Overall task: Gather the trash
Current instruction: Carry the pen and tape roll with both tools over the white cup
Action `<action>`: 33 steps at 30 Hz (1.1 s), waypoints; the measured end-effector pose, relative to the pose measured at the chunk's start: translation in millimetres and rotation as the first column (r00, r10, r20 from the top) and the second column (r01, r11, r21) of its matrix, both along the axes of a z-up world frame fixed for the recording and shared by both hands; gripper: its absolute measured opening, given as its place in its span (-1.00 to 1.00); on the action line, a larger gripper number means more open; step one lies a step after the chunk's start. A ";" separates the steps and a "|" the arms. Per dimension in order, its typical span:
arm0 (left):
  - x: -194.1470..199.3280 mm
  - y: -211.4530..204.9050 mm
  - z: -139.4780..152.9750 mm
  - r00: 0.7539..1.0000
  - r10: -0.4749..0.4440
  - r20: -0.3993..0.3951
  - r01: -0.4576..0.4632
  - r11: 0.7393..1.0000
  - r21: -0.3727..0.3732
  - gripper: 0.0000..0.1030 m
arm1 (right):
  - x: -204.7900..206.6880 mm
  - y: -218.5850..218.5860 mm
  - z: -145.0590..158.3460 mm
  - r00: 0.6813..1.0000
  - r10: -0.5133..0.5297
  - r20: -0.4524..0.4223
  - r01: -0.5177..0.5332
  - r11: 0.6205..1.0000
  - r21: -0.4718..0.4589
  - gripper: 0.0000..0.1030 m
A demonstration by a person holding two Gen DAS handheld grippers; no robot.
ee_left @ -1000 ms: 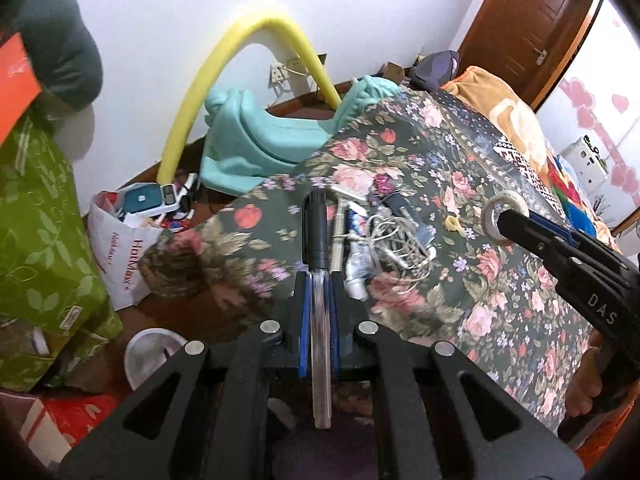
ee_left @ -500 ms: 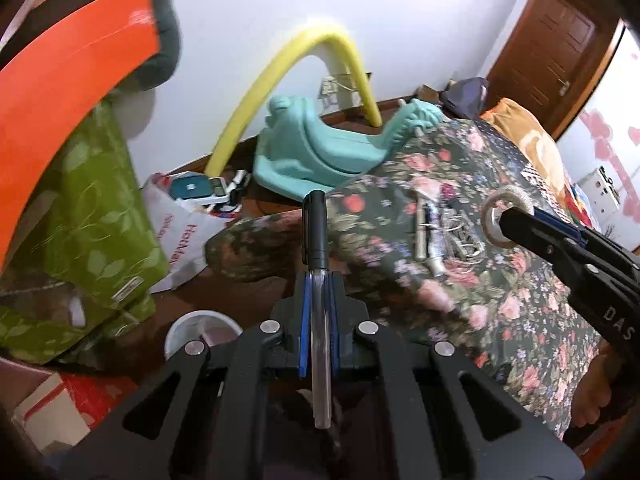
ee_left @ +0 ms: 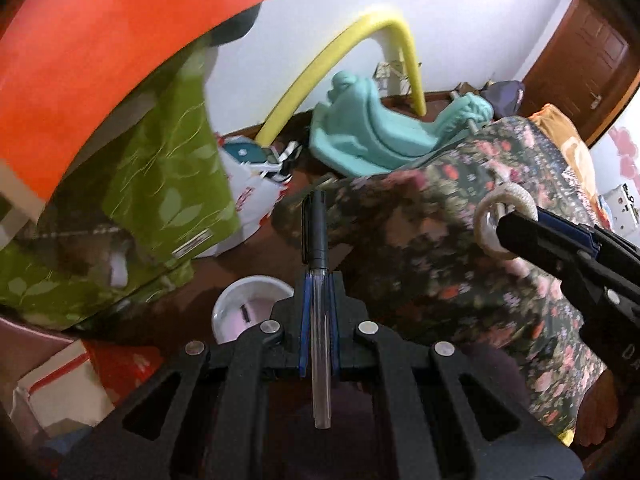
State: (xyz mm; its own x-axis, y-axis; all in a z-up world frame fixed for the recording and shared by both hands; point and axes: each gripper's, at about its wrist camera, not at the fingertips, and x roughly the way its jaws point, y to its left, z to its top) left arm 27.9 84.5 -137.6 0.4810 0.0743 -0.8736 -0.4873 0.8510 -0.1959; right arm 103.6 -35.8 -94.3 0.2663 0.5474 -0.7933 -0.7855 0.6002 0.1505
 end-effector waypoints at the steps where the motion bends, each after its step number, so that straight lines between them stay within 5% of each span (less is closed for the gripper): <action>1: -2.1 3.0 -3.9 1.000 0.002 -0.007 -0.002 1.000 -0.003 -0.86 | -2.9 5.8 -5.2 1.000 0.007 -0.011 -0.007 1.000 -0.008 -0.56; 20: -21.7 60.6 -138.5 0.962 0.061 -0.265 -0.108 0.980 -0.169 -0.86 | -16.0 94.5 -121.5 0.952 0.106 -0.287 -0.164 0.969 -0.187 -0.56; 29: -11.1 77.3 -170.2 0.938 0.103 -0.332 -0.172 0.967 -0.188 -0.86 | -3.0 115.1 -142.7 0.930 0.096 -0.354 -0.174 0.965 -0.196 -0.54; 31: -10.0 79.2 -172.9 0.930 0.113 -0.350 -0.184 0.967 -0.176 -0.84 | -2.0 118.8 -146.4 0.923 0.099 -0.373 -0.186 0.961 -0.206 -0.50; 33: -10.0 81.6 -174.7 0.927 0.112 -0.357 -0.184 0.967 -0.174 -0.71 | -1.8 119.4 -148.3 0.922 0.097 -0.376 -0.189 0.958 -0.216 -0.25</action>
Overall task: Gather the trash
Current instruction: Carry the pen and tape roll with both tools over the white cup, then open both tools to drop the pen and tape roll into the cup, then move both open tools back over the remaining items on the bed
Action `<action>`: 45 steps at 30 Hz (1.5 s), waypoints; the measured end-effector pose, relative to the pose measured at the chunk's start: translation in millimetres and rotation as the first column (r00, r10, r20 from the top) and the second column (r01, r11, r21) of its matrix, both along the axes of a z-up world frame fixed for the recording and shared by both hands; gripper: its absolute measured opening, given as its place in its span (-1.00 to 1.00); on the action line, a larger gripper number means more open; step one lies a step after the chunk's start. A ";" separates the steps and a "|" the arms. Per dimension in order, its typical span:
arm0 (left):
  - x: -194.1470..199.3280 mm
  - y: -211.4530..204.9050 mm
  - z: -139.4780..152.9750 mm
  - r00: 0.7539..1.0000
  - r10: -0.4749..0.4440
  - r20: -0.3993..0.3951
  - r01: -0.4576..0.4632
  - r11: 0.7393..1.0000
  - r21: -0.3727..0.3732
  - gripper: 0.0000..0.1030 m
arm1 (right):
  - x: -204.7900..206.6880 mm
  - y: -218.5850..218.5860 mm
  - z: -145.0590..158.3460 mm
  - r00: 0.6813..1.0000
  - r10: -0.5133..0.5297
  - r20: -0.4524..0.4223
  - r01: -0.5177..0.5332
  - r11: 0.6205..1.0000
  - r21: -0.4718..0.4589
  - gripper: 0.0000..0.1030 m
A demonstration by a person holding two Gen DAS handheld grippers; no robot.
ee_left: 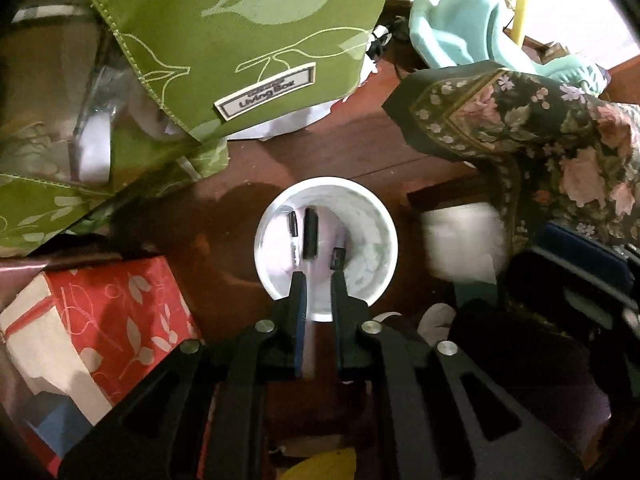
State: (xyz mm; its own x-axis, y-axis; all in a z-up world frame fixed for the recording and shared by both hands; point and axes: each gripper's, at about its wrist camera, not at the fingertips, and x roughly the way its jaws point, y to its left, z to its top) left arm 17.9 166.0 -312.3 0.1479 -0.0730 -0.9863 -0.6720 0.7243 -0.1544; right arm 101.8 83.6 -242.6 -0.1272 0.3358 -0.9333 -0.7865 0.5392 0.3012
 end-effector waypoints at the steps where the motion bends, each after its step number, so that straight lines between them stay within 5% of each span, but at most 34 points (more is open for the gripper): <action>1: -0.8 0.0 0.4 1.000 -0.001 0.000 0.001 1.000 0.000 -0.67 | -0.6 -0.6 0.3 1.000 0.003 0.008 -0.003 1.000 -0.003 -0.19; 12: -12.7 -8.4 36.8 0.998 -0.027 0.060 0.025 0.999 0.027 -0.63 | -1.1 -26.4 29.9 0.997 -0.025 0.074 0.023 0.999 0.026 -0.17; 24: 3.0 -54.3 111.9 0.976 -0.126 0.177 0.106 0.987 0.118 -0.63 | 5.7 -80.7 97.0 0.971 -0.145 0.191 0.116 0.981 0.154 -0.17; 37: 58.6 -137.5 181.9 0.923 -0.255 0.287 0.204 0.959 0.196 -0.62 | 39.8 -177.9 149.7 0.910 -0.295 0.291 0.220 0.939 0.265 -0.17; 45: 110.6 -193.3 201.1 0.879 -0.361 0.312 0.296 0.926 0.236 -0.42 | 78.6 -252.5 156.6 0.862 -0.397 0.314 0.317 0.907 0.276 -0.17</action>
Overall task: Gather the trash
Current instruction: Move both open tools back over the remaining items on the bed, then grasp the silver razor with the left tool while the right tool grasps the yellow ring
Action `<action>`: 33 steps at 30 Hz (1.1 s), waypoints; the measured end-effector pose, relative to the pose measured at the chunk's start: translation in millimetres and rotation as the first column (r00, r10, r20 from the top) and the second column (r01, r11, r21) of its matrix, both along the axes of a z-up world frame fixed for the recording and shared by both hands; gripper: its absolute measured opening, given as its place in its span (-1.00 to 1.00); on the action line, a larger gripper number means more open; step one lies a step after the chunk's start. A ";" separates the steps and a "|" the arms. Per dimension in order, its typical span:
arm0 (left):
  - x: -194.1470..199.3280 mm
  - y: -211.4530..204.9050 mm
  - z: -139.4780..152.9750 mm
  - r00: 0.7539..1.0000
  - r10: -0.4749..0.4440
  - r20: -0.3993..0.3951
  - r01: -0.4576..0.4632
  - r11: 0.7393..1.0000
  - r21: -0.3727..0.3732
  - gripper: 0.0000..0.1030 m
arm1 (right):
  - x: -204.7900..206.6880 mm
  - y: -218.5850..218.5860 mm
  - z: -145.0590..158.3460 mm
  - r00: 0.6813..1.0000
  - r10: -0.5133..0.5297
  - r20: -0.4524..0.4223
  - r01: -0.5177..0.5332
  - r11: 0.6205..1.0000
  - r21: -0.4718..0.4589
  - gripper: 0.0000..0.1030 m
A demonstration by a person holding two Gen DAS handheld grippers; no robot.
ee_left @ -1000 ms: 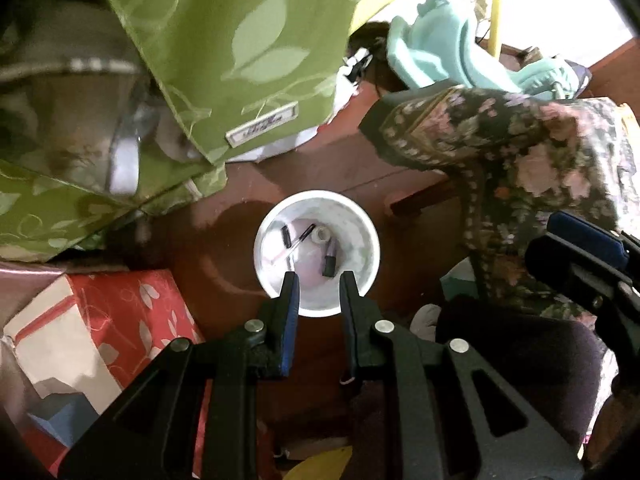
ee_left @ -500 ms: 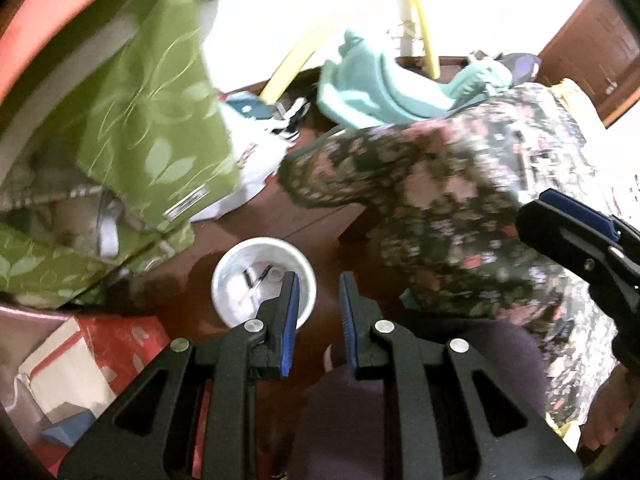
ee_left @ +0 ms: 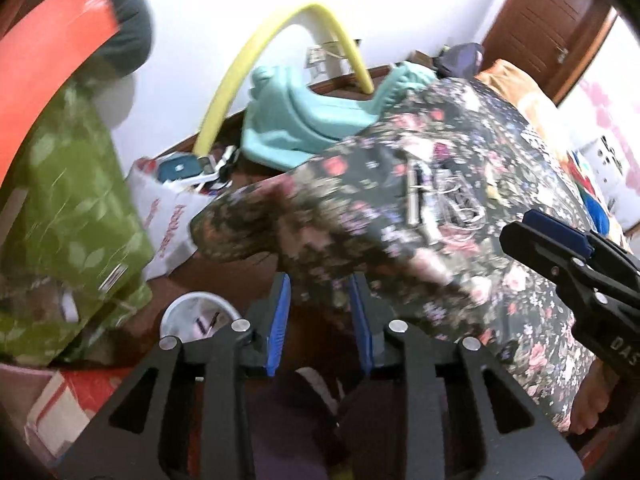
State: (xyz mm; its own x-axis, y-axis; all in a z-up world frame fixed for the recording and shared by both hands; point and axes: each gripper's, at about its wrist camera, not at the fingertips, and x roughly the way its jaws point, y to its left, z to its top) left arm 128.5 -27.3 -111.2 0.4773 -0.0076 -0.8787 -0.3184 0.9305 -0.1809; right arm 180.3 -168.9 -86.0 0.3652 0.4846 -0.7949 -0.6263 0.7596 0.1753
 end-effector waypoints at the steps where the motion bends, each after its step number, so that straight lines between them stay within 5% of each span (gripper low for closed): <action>1: 7.3 -5.1 -0.1 1.000 -0.014 -0.002 0.014 1.000 0.000 -0.42 | 6.5 -10.2 -2.1 1.000 -0.018 0.002 0.018 1.000 -0.006 -0.17; 15: 100.7 -43.3 -36.7 0.991 -0.116 -0.072 0.114 0.993 -0.032 -0.42 | 95.6 -114.4 -46.1 0.960 -0.266 -0.092 0.263 0.964 -0.043 -0.17; 25: 163.8 -40.9 -62.2 0.985 -0.153 -0.084 0.153 0.988 -0.012 -0.42 | 145.6 -132.3 -81.7 0.929 -0.330 -0.170 0.325 0.944 -0.056 -0.17; 33: 178.6 -43.9 -80.3 0.972 -0.218 -0.090 0.210 0.974 -0.088 -0.42 | 169.3 -128.5 -106.7 0.920 -0.324 -0.219 0.319 0.946 -0.058 -0.17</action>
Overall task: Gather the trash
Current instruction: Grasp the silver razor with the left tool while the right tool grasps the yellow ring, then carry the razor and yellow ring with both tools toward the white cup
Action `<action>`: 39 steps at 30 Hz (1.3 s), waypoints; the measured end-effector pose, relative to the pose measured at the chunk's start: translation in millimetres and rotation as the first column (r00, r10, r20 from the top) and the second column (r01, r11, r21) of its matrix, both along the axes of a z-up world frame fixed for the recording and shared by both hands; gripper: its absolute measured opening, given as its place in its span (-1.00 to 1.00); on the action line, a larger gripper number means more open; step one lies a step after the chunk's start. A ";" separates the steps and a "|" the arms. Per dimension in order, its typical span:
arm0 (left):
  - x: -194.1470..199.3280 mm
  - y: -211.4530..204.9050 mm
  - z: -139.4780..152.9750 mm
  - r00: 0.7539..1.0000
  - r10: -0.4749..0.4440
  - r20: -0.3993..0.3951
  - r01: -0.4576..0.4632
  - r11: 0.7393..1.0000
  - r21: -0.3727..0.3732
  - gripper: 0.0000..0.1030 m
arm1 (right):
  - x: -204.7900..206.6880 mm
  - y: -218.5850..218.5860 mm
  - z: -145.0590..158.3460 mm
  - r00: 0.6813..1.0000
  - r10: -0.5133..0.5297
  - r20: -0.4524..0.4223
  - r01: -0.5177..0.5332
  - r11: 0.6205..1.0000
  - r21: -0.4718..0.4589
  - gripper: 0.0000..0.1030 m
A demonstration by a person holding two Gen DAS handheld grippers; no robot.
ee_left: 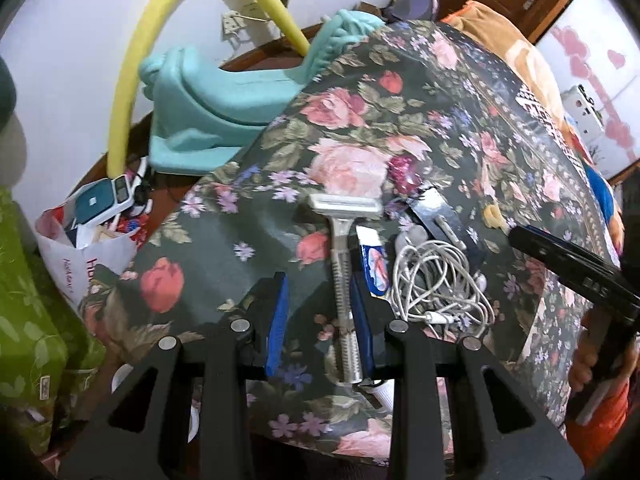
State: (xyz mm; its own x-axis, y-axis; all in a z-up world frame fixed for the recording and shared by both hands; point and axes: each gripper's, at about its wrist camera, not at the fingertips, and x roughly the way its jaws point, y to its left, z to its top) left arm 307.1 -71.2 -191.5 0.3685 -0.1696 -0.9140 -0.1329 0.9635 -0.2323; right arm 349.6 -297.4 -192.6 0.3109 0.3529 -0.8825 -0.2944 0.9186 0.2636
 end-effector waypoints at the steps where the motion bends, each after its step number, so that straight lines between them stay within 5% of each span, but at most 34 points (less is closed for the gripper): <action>1: 0.4 -2.4 -2.6 1.000 -0.005 -0.007 0.005 1.000 -0.001 -0.42 | 0.7 1.2 -2.3 1.000 0.002 -0.003 -0.002 1.000 -0.001 -0.17; 8: 4.5 -9.9 -7.5 1.000 0.002 0.013 -0.002 0.999 0.039 -0.43 | 5.9 12.4 -9.1 0.999 0.014 0.038 -0.013 0.999 -0.035 -0.17; 11: 4.9 -8.1 -7.8 0.999 0.014 0.033 -0.015 0.999 0.041 -0.77 | 4.6 25.9 -12.6 0.995 0.052 0.084 -0.043 0.994 -0.101 -0.18; 14: 4.4 -3.8 -7.7 0.999 0.027 0.033 -0.027 0.999 0.019 -0.85 | 3.7 35.2 -15.3 0.991 0.065 0.119 -0.046 0.987 -0.153 -0.59; 19: -5.0 -3.6 -1.2 0.999 0.023 0.031 -0.024 0.999 0.032 -0.85 | 3.1 28.5 -11.4 0.995 0.040 0.087 -0.032 0.995 -0.091 -0.60; 31: -50.3 -1.1 58.8 0.989 0.052 0.138 -0.060 0.997 0.055 -0.85 | -42.9 23.3 62.9 0.979 0.062 0.192 -0.052 0.997 -0.054 -0.60; 39: -93.7 9.4 94.8 0.976 0.073 0.207 -0.089 0.994 0.069 -0.85 | -81.4 57.2 105.6 0.953 0.117 0.278 -0.113 0.993 -0.034 -0.60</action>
